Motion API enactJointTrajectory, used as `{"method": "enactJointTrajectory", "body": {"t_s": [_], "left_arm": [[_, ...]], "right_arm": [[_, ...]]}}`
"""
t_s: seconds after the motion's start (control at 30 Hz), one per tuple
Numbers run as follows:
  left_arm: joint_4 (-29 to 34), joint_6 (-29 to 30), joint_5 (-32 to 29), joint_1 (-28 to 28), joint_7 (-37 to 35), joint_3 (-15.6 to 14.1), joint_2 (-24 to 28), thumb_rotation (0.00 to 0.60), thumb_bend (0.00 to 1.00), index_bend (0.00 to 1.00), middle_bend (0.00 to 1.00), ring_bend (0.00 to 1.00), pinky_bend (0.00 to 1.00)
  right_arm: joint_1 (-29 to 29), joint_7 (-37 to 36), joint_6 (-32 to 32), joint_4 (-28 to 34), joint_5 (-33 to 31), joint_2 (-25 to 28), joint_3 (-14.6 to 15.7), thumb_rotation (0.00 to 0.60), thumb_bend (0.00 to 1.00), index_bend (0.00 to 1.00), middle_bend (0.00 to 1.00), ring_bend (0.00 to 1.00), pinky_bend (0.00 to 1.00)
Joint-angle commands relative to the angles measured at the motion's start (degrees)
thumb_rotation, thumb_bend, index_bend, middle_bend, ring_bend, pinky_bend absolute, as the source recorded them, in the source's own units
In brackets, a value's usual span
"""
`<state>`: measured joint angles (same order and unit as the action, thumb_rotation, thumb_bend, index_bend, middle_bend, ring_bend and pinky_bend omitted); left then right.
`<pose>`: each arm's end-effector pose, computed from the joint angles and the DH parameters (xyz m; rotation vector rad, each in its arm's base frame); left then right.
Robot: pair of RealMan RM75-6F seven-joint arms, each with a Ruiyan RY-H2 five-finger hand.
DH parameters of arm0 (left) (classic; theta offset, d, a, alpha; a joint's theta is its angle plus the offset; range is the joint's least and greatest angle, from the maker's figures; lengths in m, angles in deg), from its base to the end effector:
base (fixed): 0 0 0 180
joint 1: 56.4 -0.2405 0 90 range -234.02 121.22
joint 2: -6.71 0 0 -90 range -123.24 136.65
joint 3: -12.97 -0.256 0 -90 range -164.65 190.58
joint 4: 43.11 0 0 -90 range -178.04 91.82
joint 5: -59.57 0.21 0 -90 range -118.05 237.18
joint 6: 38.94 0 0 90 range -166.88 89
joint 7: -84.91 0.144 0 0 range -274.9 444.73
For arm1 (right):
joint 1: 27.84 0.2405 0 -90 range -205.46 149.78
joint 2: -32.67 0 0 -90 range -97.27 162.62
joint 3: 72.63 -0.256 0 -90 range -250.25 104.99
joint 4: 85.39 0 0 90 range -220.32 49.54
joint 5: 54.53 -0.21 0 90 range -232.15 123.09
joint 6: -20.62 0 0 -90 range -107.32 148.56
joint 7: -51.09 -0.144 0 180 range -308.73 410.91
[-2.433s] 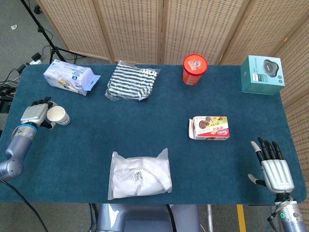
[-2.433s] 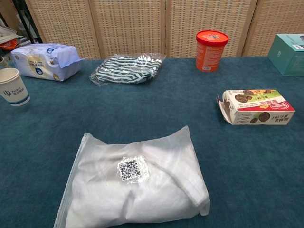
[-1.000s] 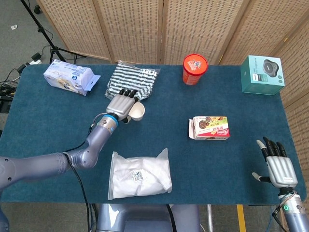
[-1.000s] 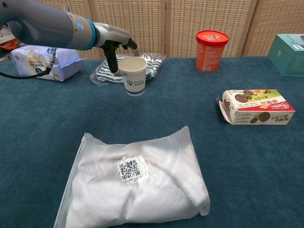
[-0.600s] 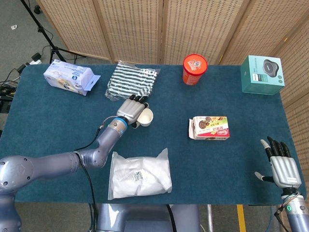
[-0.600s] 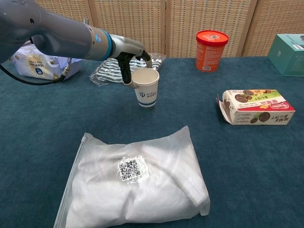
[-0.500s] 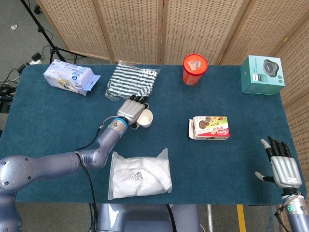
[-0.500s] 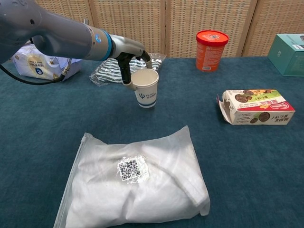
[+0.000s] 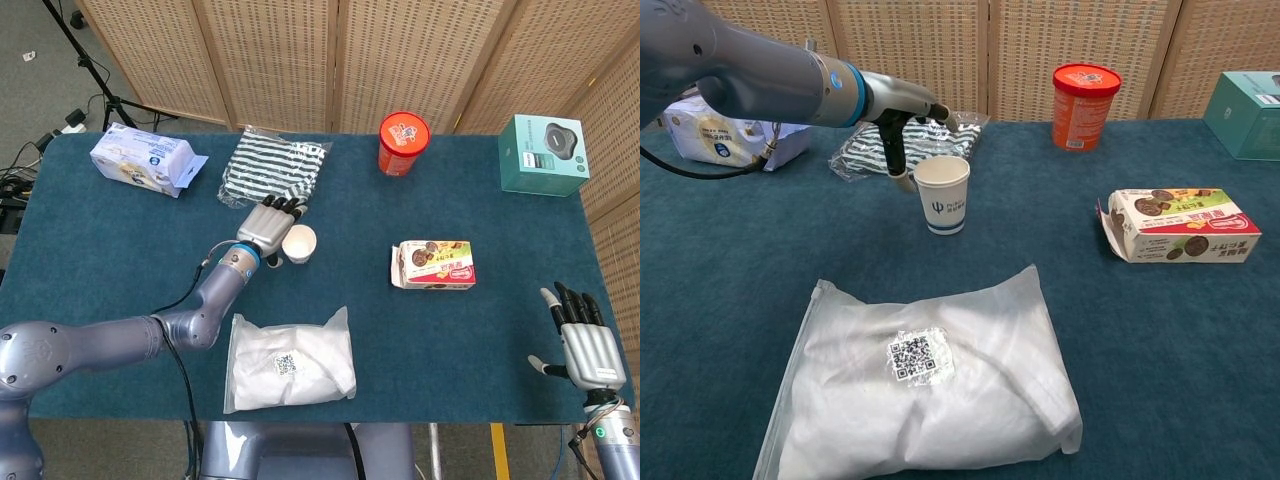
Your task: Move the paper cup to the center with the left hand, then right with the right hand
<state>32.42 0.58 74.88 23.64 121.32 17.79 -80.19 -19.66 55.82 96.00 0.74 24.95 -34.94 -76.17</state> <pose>-0.0279 0.4384 -0.0220 -1.9985 -0.9057 -0.5921 -0.3398 -0.2022 0.1366 1.4353 -0.9366 0.7062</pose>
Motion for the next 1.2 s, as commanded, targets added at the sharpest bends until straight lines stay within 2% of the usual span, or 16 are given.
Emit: {"method": "enactJointTrajectory", "body": {"t_s": [0.03, 0.2, 0.3, 0.37, 0.47, 0.53, 0.6, 0.67, 0.77, 0.9, 1.03, 1.2], "left_arm": [[0.6, 0.6, 0.9, -0.6, -1.1, 0.5, 0.6, 0.6, 0.2, 0.0, 0.0, 0.0, 0.0], [5.5, 4.3, 5.5, -3.8, -6.5, 3.8, 5.0, 0.6, 0.2, 0.0, 0.0, 0.0, 0.0], [10.9, 12.8, 13.1, -8.0, -9.1, 4.1, 8.8, 0.6, 0.2, 0.0, 0.0, 0.0, 0.0], [14.2, 21.4, 19.6, -12.1, -10.1, 2.7, 10.5, 0.6, 0.2, 0.0, 0.0, 0.0, 0.0], [18.5, 31.0, 26.4, -18.4, -12.8, 0.0, 12.6, 0.6, 0.2, 0.0, 0.0, 0.0, 0.0], [21.3, 36.6, 29.9, -23.4, -15.5, -2.1, 13.9, 0.6, 0.2, 0.0, 0.0, 0.0, 0.0], [22.7, 39.7, 31.9, -26.6, -17.1, -3.7, 14.6, 0.6, 0.2, 0.0, 0.0, 0.0, 0.0], [24.0, 45.2, 35.7, -32.0, -19.8, -6.6, 15.1, 0.6, 0.2, 0.0, 0.0, 0.0, 0.0], [23.2, 52.7, 42.4, -39.8, -23.8, -10.9, 13.8, 0.6, 0.2, 0.0, 0.0, 0.0, 0.0], [19.0, 58.8, 48.2, -48.8, -26.9, -15.0, 10.1, 0.6, 0.2, 0.0, 0.0, 0.0, 0.0], [14.6, 59.5, 50.6, -53.8, -29.4, -16.0, 7.6, 0.6, 0.2, 0.0, 0.0, 0.0, 0.0], [11.1, 57.8, 51.7, -57.0, -30.1, -14.7, 6.8, 0.6, 0.2, 0.0, 0.0, 0.0, 0.0]], "right_arm": [[0.0, 0.1, 0.0, 0.0, 0.0, 0.0, 0.0, 0.6, 0.13, 0.0, 0.0, 0.0, 0.0], [0.0, 0.3, 0.2, 0.0, 0.3, -0.1, 0.1, 0.6, 0.13, 0.0, 0.0, 0.0, 0.0], [0.0, 0.6, 0.3, 0.2, 0.7, -0.2, 0.3, 0.6, 0.13, 0.0, 0.0, 0.0, 0.0], [0.0, 0.9, 0.6, 0.2, 1.0, -0.2, 0.4, 0.6, 0.13, 0.0, 0.0, 0.0, 0.0], [-0.1, 1.4, 1.0, 0.4, 1.4, -0.4, 0.6, 0.6, 0.13, 0.0, 0.0, 0.0, 0.0], [-0.2, 1.9, 1.3, 0.7, 1.7, -0.5, 0.7, 0.6, 0.13, 0.0, 0.0, 0.0, 0.0], [-0.2, 2.3, 1.4, 0.8, 1.9, -0.5, 0.8, 0.6, 0.13, 0.0, 0.0, 0.0, 0.0], [-0.2, 3.2, 1.7, 1.0, 2.2, -0.8, 0.8, 0.6, 0.13, 0.0, 0.0, 0.0, 0.0], [-0.2, 4.6, 2.1, 1.0, 2.1, -1.2, 0.7, 0.6, 0.13, 0.0, 0.0, 0.0, 0.0], [0.0, 5.9, 2.7, 1.8, 1.2, -1.6, -0.4, 0.6, 0.13, 0.0, 0.0, 0.0, 0.0], [1.3, 8.6, 3.0, 4.3, 1.0, -0.3, -2.1, 0.6, 0.13, 0.0, 0.0, 0.0, 0.0], [5.5, 14.5, 0.4, 11.0, 0.0, 2.6, -5.5, 0.6, 0.13, 0.0, 0.0, 0.0, 0.0]]}}
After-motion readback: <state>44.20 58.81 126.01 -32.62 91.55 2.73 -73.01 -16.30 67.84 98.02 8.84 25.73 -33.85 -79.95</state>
